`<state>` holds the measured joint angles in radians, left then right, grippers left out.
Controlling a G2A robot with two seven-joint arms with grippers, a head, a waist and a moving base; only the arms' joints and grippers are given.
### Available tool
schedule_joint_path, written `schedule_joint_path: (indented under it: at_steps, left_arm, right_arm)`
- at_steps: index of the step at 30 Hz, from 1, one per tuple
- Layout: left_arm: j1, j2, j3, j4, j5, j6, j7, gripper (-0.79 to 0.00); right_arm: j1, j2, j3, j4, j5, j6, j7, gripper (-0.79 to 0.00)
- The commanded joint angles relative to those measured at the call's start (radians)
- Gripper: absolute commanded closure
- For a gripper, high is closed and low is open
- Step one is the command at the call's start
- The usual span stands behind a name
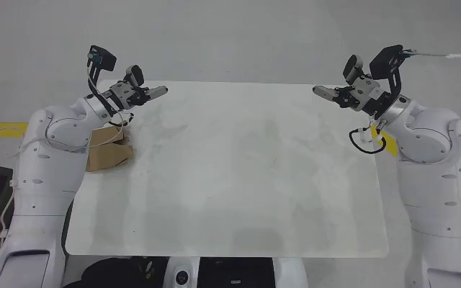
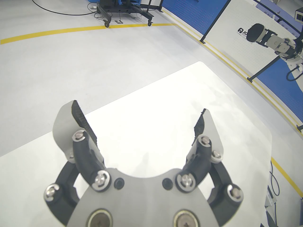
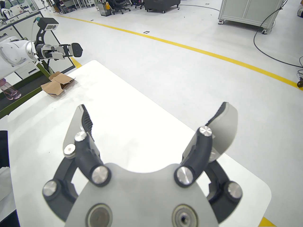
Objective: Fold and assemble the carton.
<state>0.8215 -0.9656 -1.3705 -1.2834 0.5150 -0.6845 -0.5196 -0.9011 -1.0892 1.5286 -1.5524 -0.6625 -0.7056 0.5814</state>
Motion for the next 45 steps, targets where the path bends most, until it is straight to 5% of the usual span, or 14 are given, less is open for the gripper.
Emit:
schedule_joint_path:
  at_steps: [1,15,21,30,45]
  left_arm:
    - [0.000,0.000,0.000,0.000,0.000,0.000,0.000,-0.784]
    - [0.000,0.000,0.000,0.000,0.000,0.000,0.000,-0.785]
    - [0.002,0.006,-0.041,0.021,-0.135,0.110,-0.074,-0.785]
    - [-0.016,0.039,-0.175,0.154,-0.403,0.149,-0.303,-0.785]
    - [-0.037,0.083,-0.322,0.392,-0.543,0.165,-0.349,-0.785]
  right_arm:
    - [0.000,0.000,0.000,0.000,0.000,0.000,0.000,-0.784]
    - [0.000,0.000,0.000,0.000,0.000,0.000,0.000,-0.784]
    - [0.000,0.000,0.000,0.000,0.000,0.000,0.000,-0.785]
    - [0.000,0.000,0.000,0.000,0.000,0.000,0.000,-0.785]
    - [0.000,0.000,0.000,0.000,0.000,0.000,0.000,-0.785]
